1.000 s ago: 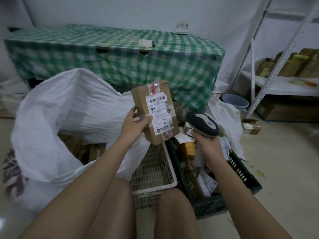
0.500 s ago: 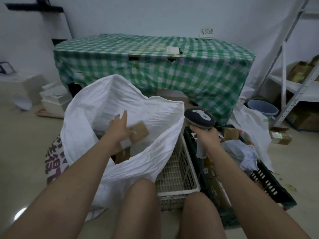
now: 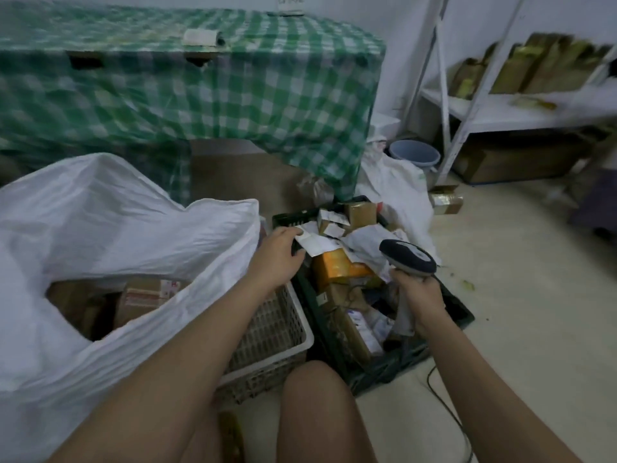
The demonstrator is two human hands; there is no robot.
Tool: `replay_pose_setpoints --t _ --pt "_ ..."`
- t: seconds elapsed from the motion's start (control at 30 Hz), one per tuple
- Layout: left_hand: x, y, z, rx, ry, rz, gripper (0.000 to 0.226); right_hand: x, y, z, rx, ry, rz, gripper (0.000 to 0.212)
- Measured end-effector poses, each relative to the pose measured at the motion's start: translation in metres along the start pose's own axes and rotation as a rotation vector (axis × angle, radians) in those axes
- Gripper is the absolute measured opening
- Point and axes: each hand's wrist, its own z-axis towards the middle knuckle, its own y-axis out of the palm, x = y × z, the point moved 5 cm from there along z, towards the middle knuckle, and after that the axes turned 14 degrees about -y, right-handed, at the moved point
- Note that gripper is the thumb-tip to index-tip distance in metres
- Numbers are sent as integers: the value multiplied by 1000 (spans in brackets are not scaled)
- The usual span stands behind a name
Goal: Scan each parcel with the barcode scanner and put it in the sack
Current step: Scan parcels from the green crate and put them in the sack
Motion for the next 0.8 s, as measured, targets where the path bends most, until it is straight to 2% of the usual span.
replay_pose_setpoints --t 0.1,0.27,0.33,0.4,0.5,0.57,0.63,0.7,0.8 --pt "15 52 24 -127 -51 5 45 21 -19 16 43 45 -24 21" --pt "24 128 63 -242 -127 40 46 39 -29 55 106 66 -11 10" --pt "30 154 76 -265 -112 19 49 47 -30 74 133 83 9 12" --pt "41 179 90 -251 -30 8 59 54 -31 89 153 104 27 14" --pt "65 218 101 -268 149 185 77 68 -33 107 189 133 43 12" --pt "85 233 103 -199 240 268 78 76 -35 116 215 132 56 13" --pt "97 244 106 -73 285 340 61 82 -36 121 215 129 53 13" --pt "100 249 108 -22 321 378 37 85 -36 123 200 124 56 10" --pt "91 233 114 9 292 175 16 88 -35 120 178 108 70 10"
